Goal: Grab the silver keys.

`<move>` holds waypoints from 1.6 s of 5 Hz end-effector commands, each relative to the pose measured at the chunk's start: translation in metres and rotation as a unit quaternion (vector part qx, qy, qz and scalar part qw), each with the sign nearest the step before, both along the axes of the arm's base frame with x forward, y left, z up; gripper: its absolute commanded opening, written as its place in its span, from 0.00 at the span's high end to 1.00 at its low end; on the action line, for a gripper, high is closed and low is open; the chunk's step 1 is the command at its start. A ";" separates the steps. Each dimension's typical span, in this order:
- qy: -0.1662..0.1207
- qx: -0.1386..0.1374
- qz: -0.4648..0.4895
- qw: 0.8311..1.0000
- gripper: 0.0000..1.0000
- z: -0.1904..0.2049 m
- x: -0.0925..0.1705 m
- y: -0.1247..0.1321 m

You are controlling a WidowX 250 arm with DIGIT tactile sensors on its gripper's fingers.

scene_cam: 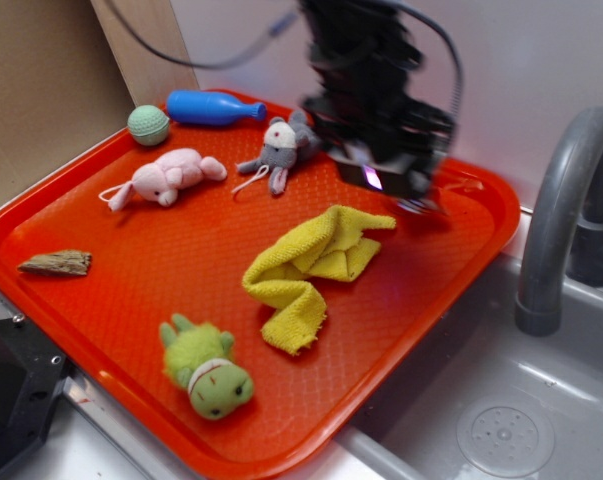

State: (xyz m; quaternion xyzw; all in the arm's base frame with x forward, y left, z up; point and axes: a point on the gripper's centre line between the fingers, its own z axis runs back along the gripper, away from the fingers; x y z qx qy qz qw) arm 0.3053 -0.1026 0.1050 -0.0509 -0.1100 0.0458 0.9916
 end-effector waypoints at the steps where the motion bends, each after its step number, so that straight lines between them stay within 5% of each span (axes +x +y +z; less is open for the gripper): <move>1: -0.013 0.028 -0.035 0.999 1.00 0.067 -0.015 0.043; 3: 0.031 0.055 -0.035 0.997 1.00 0.099 -0.068 0.080; 7: 0.029 0.061 -0.013 0.998 1.00 0.106 -0.110 0.117; 8: 0.041 0.052 -0.016 0.998 0.50 0.096 -0.103 0.117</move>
